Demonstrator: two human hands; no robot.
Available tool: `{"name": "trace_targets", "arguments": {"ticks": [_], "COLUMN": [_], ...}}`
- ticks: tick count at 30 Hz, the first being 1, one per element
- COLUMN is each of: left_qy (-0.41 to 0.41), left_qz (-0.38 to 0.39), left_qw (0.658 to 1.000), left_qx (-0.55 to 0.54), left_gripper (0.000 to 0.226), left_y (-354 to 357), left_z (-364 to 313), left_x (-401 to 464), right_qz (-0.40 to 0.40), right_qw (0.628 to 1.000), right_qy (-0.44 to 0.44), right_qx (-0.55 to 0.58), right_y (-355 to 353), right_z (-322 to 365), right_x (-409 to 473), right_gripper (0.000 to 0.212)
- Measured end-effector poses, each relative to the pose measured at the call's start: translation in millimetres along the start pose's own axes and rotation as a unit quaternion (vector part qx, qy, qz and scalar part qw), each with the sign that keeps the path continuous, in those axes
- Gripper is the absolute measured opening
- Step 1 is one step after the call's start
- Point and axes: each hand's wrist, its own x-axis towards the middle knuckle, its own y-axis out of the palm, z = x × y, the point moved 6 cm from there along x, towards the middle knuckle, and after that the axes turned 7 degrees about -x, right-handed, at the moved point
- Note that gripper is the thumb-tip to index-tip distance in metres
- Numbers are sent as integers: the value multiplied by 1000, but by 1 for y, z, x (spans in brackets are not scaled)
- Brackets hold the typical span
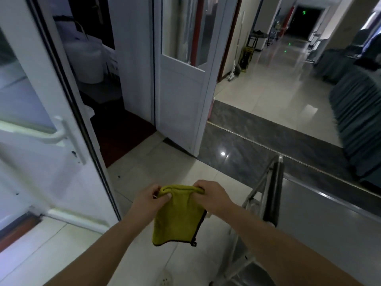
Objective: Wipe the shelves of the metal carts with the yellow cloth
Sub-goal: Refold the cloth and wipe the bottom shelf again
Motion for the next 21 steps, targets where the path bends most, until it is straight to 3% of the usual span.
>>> {"name": "trace_targets", "arguments": {"ticks": [7, 11, 21], "left_qy": [-11, -2, 5], "left_qz": [-22, -50, 75], "left_qw": [996, 995, 995], "left_qx": [82, 92, 63], "left_gripper": [25, 25, 31], "left_y": [-48, -63, 4], "left_z": [-17, -46, -87], "left_x": [137, 207, 404], "right_qz": [29, 7, -27], "right_qw": [999, 999, 996], "right_qy": [-24, -27, 85], "right_qx": [-17, -25, -26], "right_y": [8, -18, -88], "right_z": [8, 12, -69], "right_x": [145, 208, 323], "right_gripper": [10, 14, 28]}}
